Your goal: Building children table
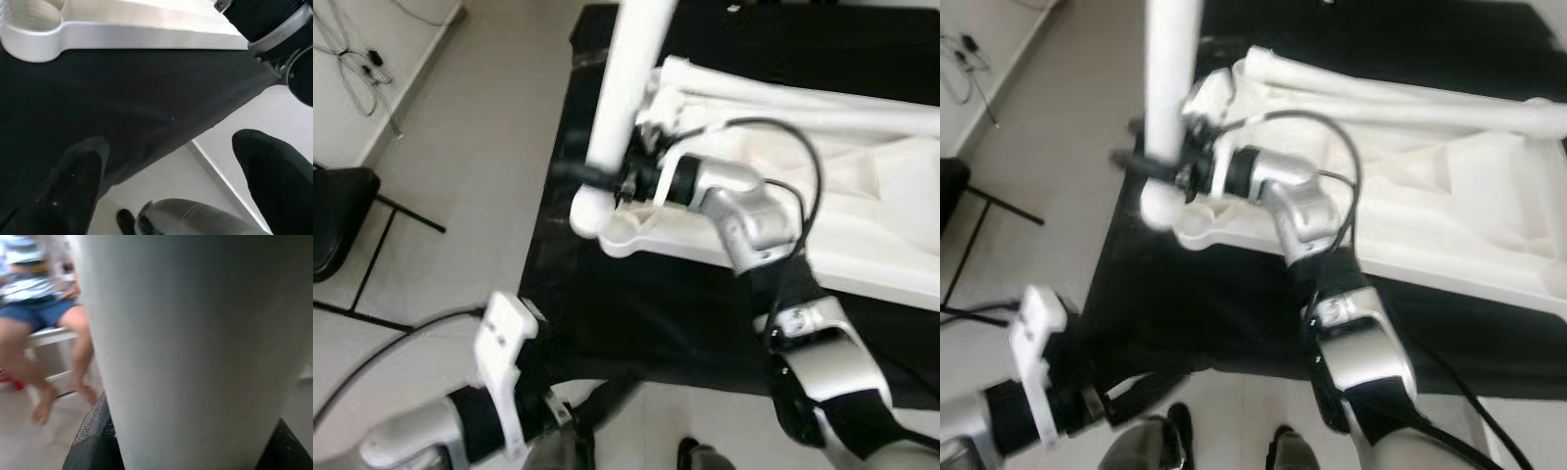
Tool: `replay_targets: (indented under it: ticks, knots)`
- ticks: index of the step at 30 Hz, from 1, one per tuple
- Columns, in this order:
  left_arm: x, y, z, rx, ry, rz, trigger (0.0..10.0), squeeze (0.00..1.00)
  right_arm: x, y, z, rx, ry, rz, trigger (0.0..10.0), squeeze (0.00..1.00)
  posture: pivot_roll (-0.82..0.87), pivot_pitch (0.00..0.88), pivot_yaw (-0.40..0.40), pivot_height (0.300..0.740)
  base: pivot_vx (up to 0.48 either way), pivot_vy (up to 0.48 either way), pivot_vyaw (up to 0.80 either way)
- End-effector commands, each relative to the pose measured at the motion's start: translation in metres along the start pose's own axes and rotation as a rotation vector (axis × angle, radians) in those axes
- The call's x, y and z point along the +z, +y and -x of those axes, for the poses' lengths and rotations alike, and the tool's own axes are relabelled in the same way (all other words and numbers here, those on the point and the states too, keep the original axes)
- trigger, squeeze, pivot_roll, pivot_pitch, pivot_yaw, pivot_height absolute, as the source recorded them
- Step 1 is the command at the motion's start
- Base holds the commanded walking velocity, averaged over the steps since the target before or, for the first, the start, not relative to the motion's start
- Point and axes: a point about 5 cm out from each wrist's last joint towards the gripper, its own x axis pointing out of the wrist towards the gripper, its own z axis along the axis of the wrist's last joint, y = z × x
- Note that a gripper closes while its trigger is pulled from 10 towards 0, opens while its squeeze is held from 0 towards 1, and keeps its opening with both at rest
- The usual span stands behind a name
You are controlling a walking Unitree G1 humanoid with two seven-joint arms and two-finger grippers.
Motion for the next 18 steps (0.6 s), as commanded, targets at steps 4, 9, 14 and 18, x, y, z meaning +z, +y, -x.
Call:
replay_targets:
  ticks: [4,9,14,18]
  knots:
    - [-0.016,-0.003,0.003,0.17,0.07,-0.071,10.0,0.0,0.004,-0.002,-0.004,0.063,0.021,0.043,10.0,0.0,0.08,0.414,0.018,0.74,0.0,0.0,0.0]
    - [-0.014,-0.012,0.004,0.199,-0.043,-0.114,10.0,0.0,0.014,-0.013,-0.003,0.081,0.025,0.047,10.0,0.0,0.08,0.473,0.008,0.74,0.0,0.0,0.0]
    - [-0.018,-0.022,0.005,0.203,-0.082,-0.212,10.0,0.0,0.022,-0.022,0.001,0.085,0.037,0.065,10.0,0.0,0.08,0.486,0.009,0.74,0.0,0.0,0.0]
    - [-0.019,-0.026,0.005,0.216,-0.1,-0.244,10.0,0.0,0.039,-0.032,0.007,0.059,-0.025,0.048,10.0,0.0,0.08,0.49,0.011,0.74,0.0,0.0,0.0]
